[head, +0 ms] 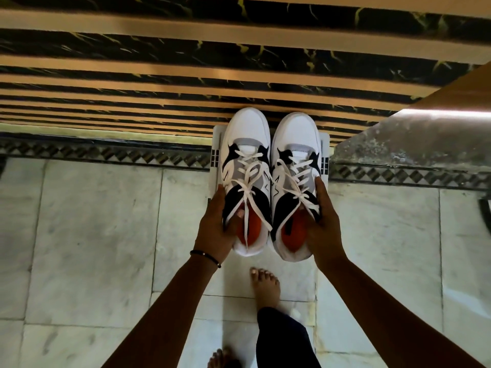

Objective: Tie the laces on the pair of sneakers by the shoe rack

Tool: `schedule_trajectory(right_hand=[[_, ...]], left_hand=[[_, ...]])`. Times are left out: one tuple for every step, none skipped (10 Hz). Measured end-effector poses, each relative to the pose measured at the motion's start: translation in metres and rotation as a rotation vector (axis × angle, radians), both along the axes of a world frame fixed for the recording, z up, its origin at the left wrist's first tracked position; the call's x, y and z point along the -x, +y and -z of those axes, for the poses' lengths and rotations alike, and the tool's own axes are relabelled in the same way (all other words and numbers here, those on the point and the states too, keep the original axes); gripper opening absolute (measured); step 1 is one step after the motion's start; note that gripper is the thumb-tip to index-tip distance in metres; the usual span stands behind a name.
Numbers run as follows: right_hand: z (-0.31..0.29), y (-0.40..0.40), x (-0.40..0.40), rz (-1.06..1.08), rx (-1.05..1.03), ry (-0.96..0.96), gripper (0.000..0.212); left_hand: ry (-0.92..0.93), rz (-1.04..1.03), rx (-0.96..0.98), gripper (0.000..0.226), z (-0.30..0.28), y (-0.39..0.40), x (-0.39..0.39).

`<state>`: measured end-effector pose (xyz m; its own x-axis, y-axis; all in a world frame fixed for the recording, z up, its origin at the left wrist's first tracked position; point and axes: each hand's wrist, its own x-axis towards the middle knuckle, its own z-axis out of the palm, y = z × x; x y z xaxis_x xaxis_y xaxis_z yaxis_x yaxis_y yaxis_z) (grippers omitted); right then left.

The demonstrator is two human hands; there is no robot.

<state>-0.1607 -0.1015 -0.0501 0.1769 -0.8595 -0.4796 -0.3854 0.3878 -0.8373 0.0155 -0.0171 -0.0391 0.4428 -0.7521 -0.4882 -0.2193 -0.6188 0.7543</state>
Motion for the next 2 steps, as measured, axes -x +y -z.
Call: schedule_trajectory(right_hand=[[-0.006,-0.002,0.0,-0.007,0.005,0.006,0.062],[-0.019,0.007,0.006,0.031,0.033,0.041,0.057]], left_hand=[[-0.003,-0.013,0.013,0.073,0.001,0.0,-0.004],[0.048,-0.119,-0.002,0.079,-0.012,0.01,0.002]])
